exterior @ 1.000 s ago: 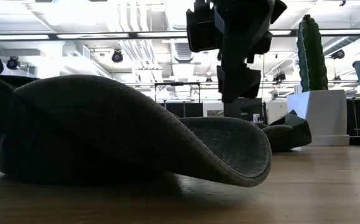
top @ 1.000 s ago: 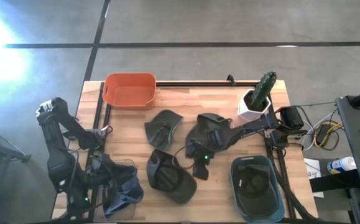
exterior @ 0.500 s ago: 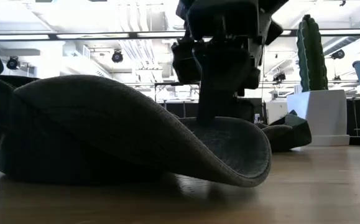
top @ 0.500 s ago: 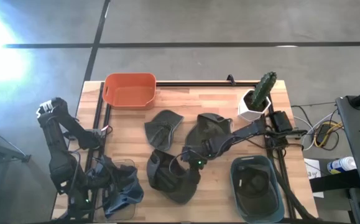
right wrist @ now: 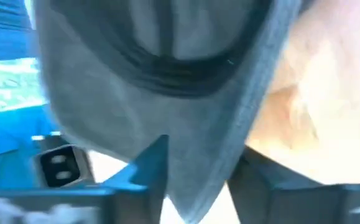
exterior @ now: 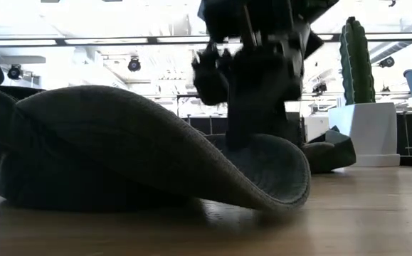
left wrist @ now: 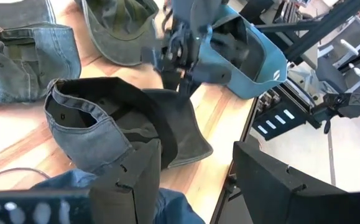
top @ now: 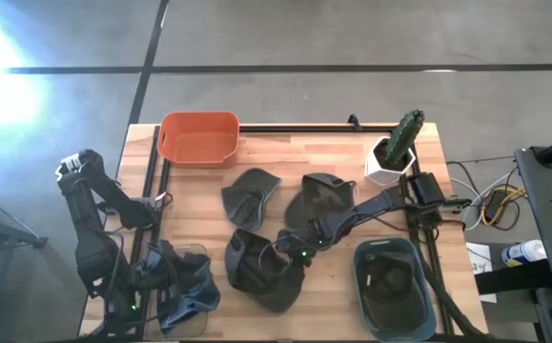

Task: Pick & Place hat
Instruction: Put the black cap into the blue bin

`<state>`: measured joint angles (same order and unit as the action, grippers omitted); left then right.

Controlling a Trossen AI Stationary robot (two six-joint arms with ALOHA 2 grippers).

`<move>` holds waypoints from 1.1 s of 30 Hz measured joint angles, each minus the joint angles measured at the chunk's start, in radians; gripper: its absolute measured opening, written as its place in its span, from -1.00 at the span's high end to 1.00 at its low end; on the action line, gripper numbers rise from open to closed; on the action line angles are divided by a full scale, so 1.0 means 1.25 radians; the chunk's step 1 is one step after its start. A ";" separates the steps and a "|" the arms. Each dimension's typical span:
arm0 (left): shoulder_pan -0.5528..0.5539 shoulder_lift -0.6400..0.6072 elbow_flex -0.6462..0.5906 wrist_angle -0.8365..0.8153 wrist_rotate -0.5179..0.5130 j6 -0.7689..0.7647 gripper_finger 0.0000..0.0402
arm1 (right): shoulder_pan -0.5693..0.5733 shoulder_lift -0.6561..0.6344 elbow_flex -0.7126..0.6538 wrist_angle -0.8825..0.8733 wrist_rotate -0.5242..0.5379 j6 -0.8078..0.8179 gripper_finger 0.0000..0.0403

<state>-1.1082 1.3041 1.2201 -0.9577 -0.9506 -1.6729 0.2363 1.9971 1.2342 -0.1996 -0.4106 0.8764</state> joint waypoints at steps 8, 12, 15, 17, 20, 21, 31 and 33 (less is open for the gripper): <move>0.000 0.000 0.000 -0.004 0.000 0.081 0.04 | 0.000 -0.067 0.002 -0.049 -0.013 0.015 0.92; 0.000 0.000 0.000 -0.010 0.000 0.108 0.04 | -0.001 -0.125 0.036 -0.186 0.016 -0.008 0.93; 0.000 0.000 0.000 -0.023 -0.004 0.117 0.04 | -0.001 -0.173 0.096 -0.381 0.088 -0.054 0.93; 0.000 0.000 0.000 -0.024 -0.009 0.126 0.04 | 0.000 -0.206 0.145 -0.526 0.151 -0.074 0.93; 0.000 0.000 0.000 -0.038 -0.016 0.129 0.04 | -0.001 -0.240 0.219 -0.724 0.229 -0.068 0.93; 0.000 0.000 0.000 -0.042 -0.018 0.129 0.04 | -0.001 -0.248 0.240 -0.785 0.240 -0.059 0.93; 0.000 0.000 -0.039 -0.057 -0.038 0.120 0.04 | 0.014 -0.363 0.329 -1.090 -0.012 0.136 0.93; 0.000 0.000 -0.056 -0.054 -0.037 0.100 0.04 | 0.029 -0.403 0.315 -1.097 -0.037 0.194 0.93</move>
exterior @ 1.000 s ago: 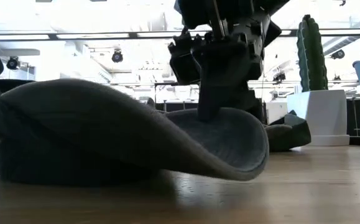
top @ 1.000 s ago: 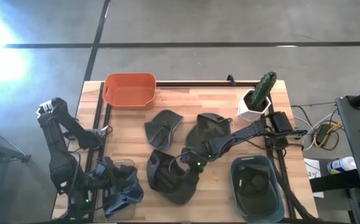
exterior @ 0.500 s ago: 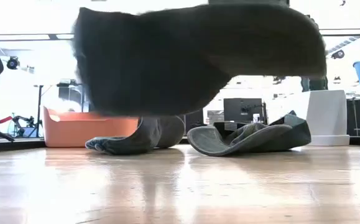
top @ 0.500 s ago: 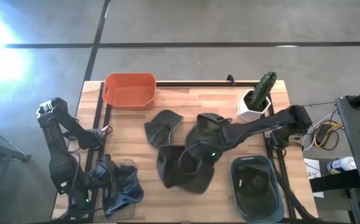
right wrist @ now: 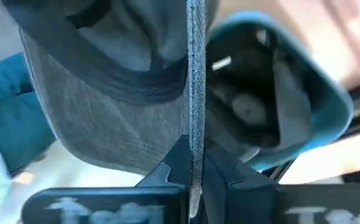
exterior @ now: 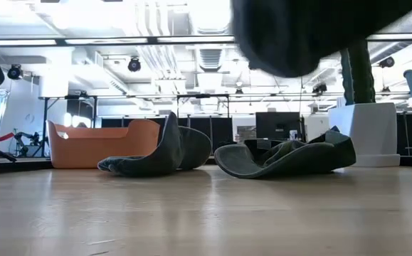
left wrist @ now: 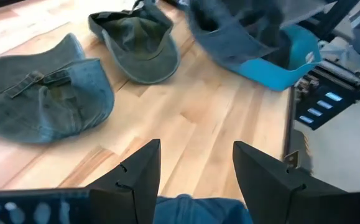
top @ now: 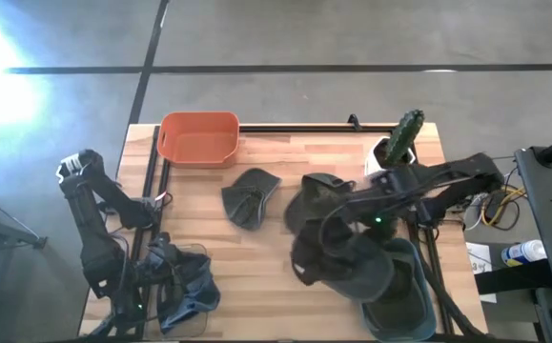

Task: Pick & Place hat
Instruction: Put the black cap into the blue bin

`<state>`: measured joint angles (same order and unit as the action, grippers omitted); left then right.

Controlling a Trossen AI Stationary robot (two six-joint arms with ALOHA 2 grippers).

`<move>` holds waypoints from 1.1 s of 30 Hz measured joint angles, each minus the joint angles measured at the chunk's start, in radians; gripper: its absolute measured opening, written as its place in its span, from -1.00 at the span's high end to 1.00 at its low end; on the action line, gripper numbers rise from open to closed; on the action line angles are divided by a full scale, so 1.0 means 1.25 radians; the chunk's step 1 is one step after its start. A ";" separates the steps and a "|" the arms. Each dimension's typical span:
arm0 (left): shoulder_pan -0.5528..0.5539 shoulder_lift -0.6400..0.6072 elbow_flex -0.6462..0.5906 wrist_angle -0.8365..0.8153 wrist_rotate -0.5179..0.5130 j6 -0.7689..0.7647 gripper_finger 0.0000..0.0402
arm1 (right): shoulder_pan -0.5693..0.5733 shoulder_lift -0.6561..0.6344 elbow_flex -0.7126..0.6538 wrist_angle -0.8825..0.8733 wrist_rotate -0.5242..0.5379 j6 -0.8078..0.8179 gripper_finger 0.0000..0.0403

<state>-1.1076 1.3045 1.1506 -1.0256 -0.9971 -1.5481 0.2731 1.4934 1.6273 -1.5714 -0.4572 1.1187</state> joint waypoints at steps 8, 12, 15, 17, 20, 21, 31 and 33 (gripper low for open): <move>0.000 -0.001 -0.050 0.005 0.000 -0.047 0.04 | 0.115 -0.126 -0.075 0.000 -0.111 0.163 0.93; 0.001 -0.001 -0.063 0.004 0.000 -0.048 0.04 | 0.184 -0.191 -0.155 0.001 -0.164 0.319 0.93; 0.002 -0.001 -0.068 0.002 -0.004 -0.048 0.04 | 0.237 -0.233 -0.230 0.000 -0.203 0.411 0.93; 0.002 -0.001 -0.074 0.001 -0.011 -0.046 0.04 | 0.261 -0.247 -0.279 -0.001 -0.220 0.462 0.93; 0.003 -0.001 -0.075 -0.009 -0.014 -0.046 0.04 | 0.269 -0.249 -0.331 0.012 -0.228 0.499 0.93; 0.005 -0.001 -0.075 -0.014 -0.015 -0.046 0.04 | 0.269 -0.244 -0.344 0.021 -0.225 0.511 0.93; 0.023 -0.001 -0.075 -0.062 -0.020 -0.046 0.04 | 0.263 -0.119 -0.421 0.335 -0.170 0.637 0.94; 0.032 -0.001 -0.075 -0.074 -0.021 -0.045 0.04 | 0.265 -0.076 -0.430 0.381 -0.155 0.631 0.93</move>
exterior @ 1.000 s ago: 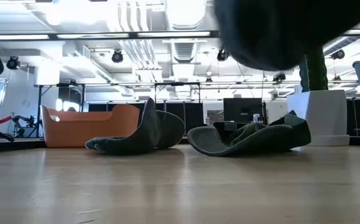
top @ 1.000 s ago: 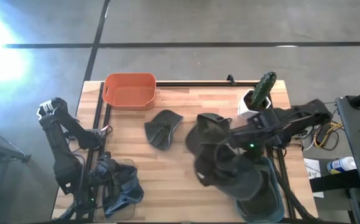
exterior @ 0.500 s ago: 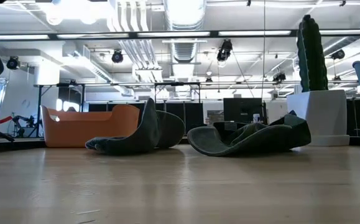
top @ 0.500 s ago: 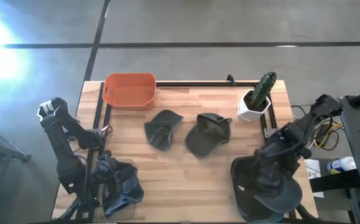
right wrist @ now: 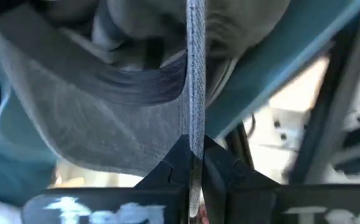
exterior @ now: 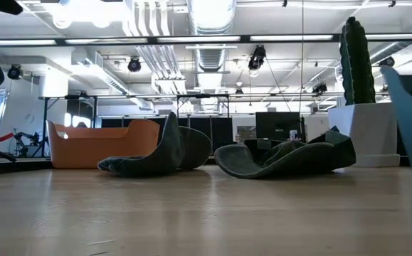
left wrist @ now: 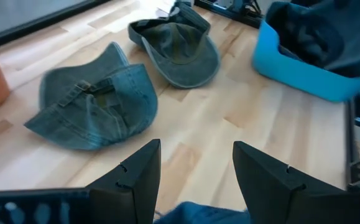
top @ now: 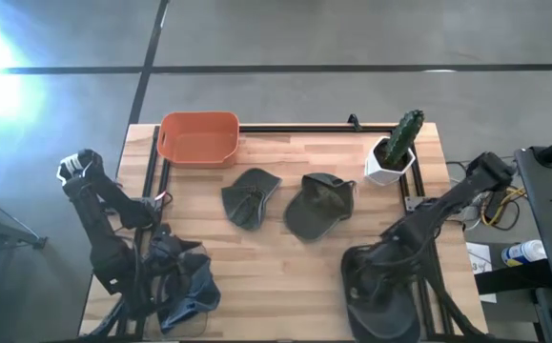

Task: Pick & Place hat
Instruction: Put the black cap into the blue bin

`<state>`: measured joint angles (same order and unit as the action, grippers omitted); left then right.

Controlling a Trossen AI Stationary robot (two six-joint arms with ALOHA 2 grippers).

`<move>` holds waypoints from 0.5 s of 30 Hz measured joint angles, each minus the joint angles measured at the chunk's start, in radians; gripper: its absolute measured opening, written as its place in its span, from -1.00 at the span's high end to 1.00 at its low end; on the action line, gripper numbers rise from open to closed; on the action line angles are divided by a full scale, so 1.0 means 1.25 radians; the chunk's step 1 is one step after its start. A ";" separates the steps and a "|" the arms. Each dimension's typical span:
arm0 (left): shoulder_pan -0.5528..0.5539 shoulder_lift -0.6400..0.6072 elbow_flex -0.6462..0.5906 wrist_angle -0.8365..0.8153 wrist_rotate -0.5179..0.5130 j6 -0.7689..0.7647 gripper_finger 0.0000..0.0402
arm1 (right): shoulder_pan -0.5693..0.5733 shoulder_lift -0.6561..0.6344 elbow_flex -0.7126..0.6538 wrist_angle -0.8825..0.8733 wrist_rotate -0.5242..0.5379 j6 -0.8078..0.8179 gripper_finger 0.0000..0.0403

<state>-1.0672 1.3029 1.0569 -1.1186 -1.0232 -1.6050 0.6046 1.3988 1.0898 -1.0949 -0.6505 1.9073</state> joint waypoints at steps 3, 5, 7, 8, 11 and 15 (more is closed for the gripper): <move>0.015 0.000 0.000 -0.014 0.000 0.000 0.04 | 0.002 0.069 -0.007 0.010 0.015 -0.039 0.88; 0.023 0.000 0.000 -0.020 -0.001 0.001 0.04 | 0.005 0.111 -0.006 0.002 0.016 -0.066 0.83; 0.030 0.000 0.000 -0.022 0.002 0.001 0.04 | 0.010 0.147 0.004 -0.002 0.012 -0.088 0.79; 0.033 0.000 0.000 -0.025 0.007 0.001 0.04 | 0.010 0.162 0.011 -0.006 0.009 -0.095 0.76; 0.046 0.000 0.000 -0.029 0.012 0.001 0.04 | 0.011 0.197 0.037 -0.029 0.018 -0.102 0.70; 0.084 -0.005 0.000 -0.036 0.013 0.039 0.04 | 0.011 0.219 0.059 -0.063 0.029 -0.106 0.58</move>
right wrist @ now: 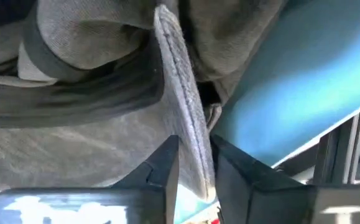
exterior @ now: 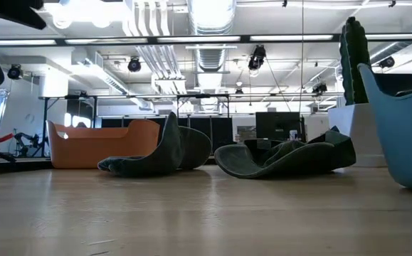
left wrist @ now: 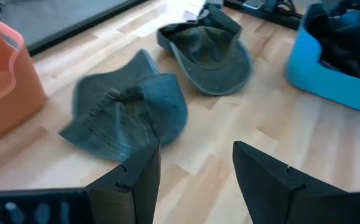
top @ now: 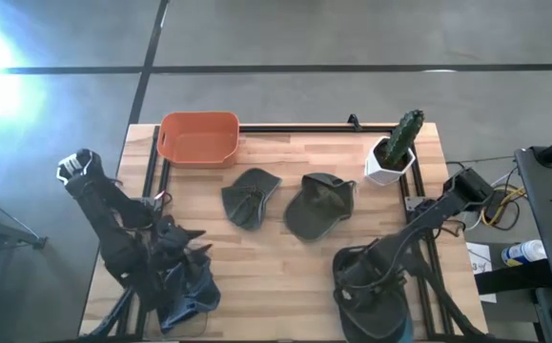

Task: Pick & Place hat
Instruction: Put the black cap into the blue bin, then put the left green cap into the orange bin

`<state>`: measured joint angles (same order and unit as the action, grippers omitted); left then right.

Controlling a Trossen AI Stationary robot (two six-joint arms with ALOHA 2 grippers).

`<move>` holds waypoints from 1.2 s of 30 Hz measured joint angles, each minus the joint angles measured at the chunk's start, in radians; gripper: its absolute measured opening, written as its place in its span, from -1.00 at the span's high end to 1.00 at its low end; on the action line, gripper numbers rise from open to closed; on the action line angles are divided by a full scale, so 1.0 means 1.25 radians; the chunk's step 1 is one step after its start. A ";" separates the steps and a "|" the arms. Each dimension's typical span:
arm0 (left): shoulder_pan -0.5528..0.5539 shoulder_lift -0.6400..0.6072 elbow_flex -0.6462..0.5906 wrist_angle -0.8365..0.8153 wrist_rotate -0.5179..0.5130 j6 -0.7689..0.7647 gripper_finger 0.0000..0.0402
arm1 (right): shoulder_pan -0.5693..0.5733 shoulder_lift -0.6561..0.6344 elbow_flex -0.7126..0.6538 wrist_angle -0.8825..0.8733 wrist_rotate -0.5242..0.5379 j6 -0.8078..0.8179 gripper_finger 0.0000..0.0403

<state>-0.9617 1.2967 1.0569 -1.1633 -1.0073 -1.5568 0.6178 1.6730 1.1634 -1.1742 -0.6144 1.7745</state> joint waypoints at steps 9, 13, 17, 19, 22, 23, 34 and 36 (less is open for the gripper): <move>0.115 -0.045 0.000 0.013 0.025 0.194 0.04 | 0.018 -0.034 0.072 0.000 0.141 -0.051 0.27; 0.169 -0.083 0.000 0.075 0.053 0.311 0.04 | 0.027 -0.051 0.120 -0.014 0.181 -0.108 0.12; 0.213 -0.116 -0.001 0.157 0.064 0.423 0.04 | 0.030 -0.054 0.142 -0.072 0.182 -0.111 0.01; 0.238 -0.131 -0.001 0.199 0.073 0.482 0.04 | 0.029 -0.057 0.153 -0.087 0.183 -0.124 -0.02; 0.291 -0.151 -0.001 0.275 0.133 0.587 0.04 | 0.030 -0.063 0.177 -0.123 0.225 -0.136 -0.03; 0.312 -0.154 -0.001 0.302 0.166 0.629 0.04 | 0.031 -0.063 0.190 -0.143 0.260 -0.136 -0.03; 0.640 -0.095 -0.068 0.636 0.503 0.934 0.04 | -0.010 -0.066 0.299 -0.228 0.510 -0.133 -0.02; 0.706 -0.061 -0.056 0.637 0.551 0.916 0.04 | -0.026 -0.066 0.296 -0.241 0.516 -0.145 -0.02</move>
<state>-0.0791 1.2206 0.9863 -0.3666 -0.3189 -0.4113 0.5850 1.5902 1.5328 -1.4749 0.0305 1.5931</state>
